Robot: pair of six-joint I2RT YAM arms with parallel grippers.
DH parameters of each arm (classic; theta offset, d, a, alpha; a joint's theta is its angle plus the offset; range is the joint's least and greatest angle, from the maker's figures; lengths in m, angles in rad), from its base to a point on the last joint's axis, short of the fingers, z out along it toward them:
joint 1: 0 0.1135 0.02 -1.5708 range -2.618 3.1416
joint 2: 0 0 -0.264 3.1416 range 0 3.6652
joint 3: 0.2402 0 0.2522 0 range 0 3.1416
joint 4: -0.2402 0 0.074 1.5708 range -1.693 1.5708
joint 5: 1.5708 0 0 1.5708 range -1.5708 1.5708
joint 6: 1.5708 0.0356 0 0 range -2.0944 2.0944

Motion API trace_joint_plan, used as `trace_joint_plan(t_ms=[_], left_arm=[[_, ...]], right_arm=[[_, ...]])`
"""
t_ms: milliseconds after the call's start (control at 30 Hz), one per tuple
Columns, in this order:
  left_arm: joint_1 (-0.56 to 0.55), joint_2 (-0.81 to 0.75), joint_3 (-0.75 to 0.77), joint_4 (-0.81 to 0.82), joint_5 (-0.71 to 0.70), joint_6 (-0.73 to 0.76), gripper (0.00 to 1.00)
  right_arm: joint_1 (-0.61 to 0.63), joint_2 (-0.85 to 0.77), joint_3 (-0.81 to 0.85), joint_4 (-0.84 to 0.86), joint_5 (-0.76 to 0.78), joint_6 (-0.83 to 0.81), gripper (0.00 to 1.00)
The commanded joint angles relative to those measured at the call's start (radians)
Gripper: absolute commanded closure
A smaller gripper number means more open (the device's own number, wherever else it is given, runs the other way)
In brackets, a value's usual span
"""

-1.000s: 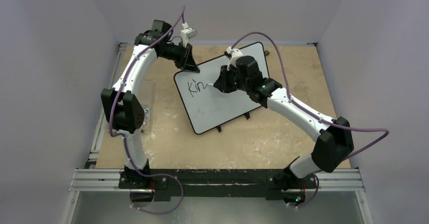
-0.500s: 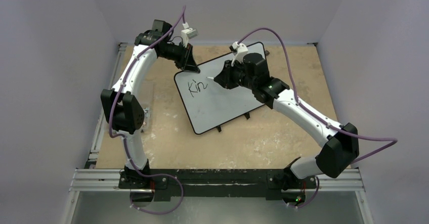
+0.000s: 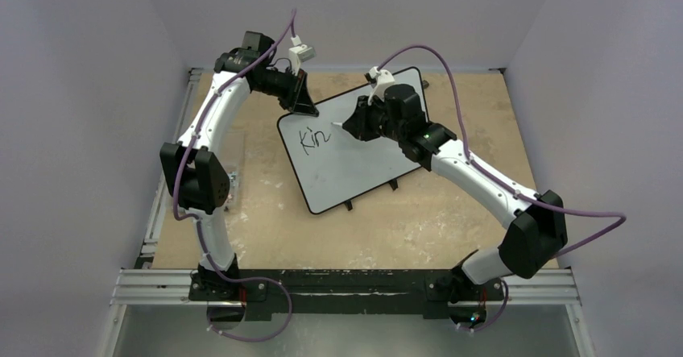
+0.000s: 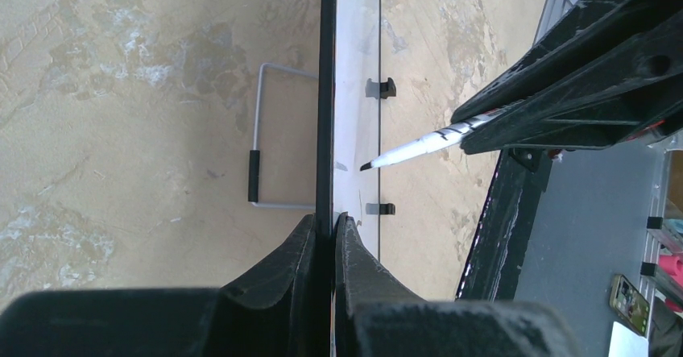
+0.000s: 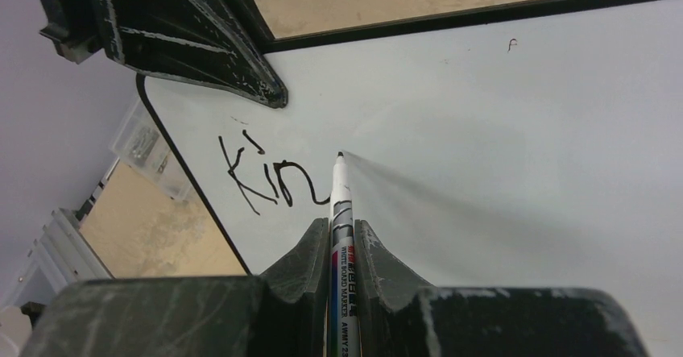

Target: Write a sentence on the whiteboard

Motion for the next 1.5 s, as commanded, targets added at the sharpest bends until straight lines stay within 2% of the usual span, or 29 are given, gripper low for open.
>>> trace_joint_plan(t_ms=[0, 333, 600, 833, 1100, 1467], left_arm=[[-0.014, -0.050, 0.010, -0.003, -0.079, 0.099, 1.00], [-0.017, -0.049, 0.014, -0.002, -0.076, 0.098, 1.00], [-0.022, -0.049, 0.014, -0.004, -0.080, 0.098, 1.00], [-0.024, -0.049, 0.012, -0.006, -0.084, 0.099, 1.00], [-0.024, -0.051, 0.011, -0.006, -0.084, 0.101, 1.00], [-0.027, -0.053, 0.012, -0.007, -0.084, 0.101, 1.00]], right_arm=[[-0.003, 0.022, 0.023, 0.025, -0.010, 0.001, 1.00], [-0.004, 0.059, 0.025, 0.009, -0.065, -0.013, 1.00], [-0.004, 0.055, -0.047, 0.006, -0.093, -0.031, 1.00], [-0.004, 0.037, -0.070, -0.012, -0.033, -0.035, 1.00], [-0.007, 0.018, -0.021, -0.032, 0.055, -0.026, 1.00], [-0.016, 0.042, 0.070, -0.041, 0.060, -0.020, 1.00]])
